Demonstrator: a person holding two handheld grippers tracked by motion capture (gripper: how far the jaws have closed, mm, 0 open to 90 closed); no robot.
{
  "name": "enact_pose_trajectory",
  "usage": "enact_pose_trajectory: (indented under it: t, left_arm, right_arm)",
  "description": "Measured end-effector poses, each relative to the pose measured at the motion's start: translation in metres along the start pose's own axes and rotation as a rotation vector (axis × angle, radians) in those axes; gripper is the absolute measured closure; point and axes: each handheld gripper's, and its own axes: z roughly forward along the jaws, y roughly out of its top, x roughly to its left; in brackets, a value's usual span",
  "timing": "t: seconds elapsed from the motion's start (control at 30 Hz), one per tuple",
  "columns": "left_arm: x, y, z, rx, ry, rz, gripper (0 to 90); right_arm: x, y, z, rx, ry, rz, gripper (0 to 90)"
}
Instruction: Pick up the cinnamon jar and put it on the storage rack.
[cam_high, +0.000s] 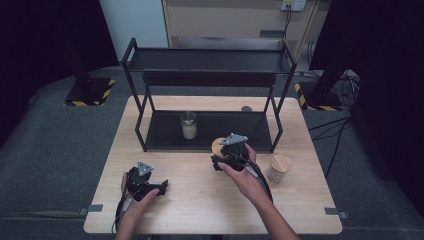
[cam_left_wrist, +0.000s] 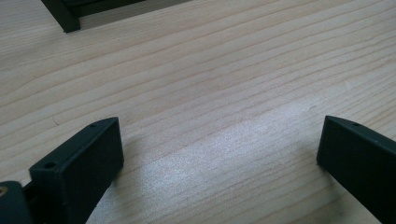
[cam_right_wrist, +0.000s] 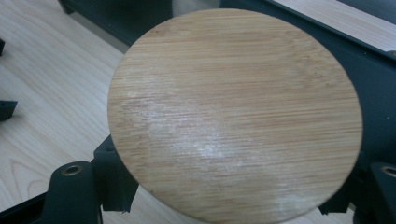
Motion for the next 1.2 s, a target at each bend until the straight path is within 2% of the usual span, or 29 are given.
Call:
enact_pose_trajectory:
  t: [0.43,1.2]
  left_arm:
    - [0.0,0.0,0.0,0.0,0.0,0.0,0.0]
    - [0.0,0.0,0.0,0.0,0.0,0.0,0.0]
  right_arm:
    - [-0.012,0.017,0.01,-0.016,-0.026,0.027,25.1]
    - [-0.028,0.037,0.047,-0.016,-0.081,0.078,25.1]
